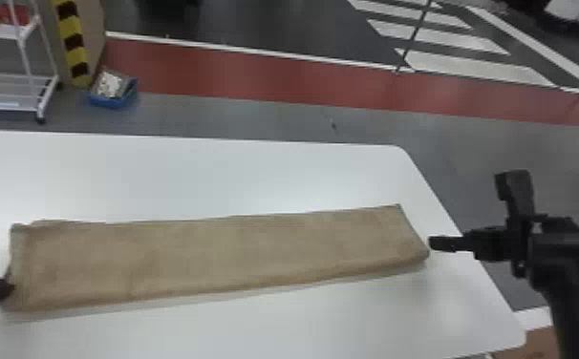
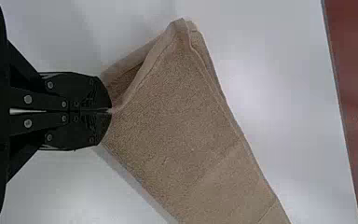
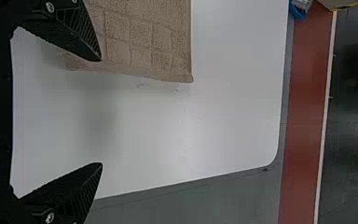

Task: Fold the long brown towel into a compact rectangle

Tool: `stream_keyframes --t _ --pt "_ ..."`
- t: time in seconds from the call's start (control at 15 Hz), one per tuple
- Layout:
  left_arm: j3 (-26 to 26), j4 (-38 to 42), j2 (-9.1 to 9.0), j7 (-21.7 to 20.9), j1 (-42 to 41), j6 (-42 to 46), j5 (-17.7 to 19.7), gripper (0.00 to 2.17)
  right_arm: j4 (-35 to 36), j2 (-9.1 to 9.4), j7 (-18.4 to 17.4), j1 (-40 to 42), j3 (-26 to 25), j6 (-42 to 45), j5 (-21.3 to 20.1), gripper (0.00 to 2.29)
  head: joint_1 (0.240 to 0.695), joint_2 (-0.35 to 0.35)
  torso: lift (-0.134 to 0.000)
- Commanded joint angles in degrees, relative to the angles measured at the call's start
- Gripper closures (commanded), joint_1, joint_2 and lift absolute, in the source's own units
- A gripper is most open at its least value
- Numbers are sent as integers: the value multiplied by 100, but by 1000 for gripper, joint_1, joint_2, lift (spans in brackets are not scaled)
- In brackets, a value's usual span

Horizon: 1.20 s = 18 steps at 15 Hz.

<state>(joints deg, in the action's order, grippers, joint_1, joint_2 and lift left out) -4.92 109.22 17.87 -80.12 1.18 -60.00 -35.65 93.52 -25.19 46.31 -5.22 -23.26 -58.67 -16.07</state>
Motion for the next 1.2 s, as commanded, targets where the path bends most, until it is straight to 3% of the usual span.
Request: stream_keyframes --t 0.0,0.2,0.33,0.53,0.67,0.73,0.8,0.87,0.93,1.13 --pt "-79 275 -91 146 22 -8 67 1733 9 -39 0 38 -39 -18 43 87 695 -296 -120" --pt "-79 293 -302 436 93 -25 84 1730 79 -30 9 109 -74 -53 43 87 695 -304 -120" --pt "70 12 -319 717 207 -96 -56 1730 114 -39 18 144 -83 -88 43 87 695 -306 -120" --pt "325 -349 -328 832 286 -588 -680 1727 185 -57 27 161 -91 -141 52 87 695 -294 -120" --pt "325 -472 -328 972 304 -711 -680 1700 185 -65 36 161 -91 -176 52 87 695 -286 -120" --pt "343 -463 -337 1131 286 -834 -672 1531 185 -57 27 161 -91 -176 52 87 695 -282 -120" --pt "334 -419 -363 1271 260 -887 -637 1224 185 -48 27 161 -91 -176 52 87 695 -273 -120" --pt "299 -340 -390 1456 154 -1062 -601 562 185 -39 27 161 -91 -176 43 87 695 -268 -120" --pt "255 -94 -390 1632 119 -1203 -549 117 185 -39 27 153 -91 -176 43 87 695 -265 -120" --pt "-79 434 -460 2045 40 -1713 84 66 176 -30 27 161 -83 -141 25 87 695 -251 -120"
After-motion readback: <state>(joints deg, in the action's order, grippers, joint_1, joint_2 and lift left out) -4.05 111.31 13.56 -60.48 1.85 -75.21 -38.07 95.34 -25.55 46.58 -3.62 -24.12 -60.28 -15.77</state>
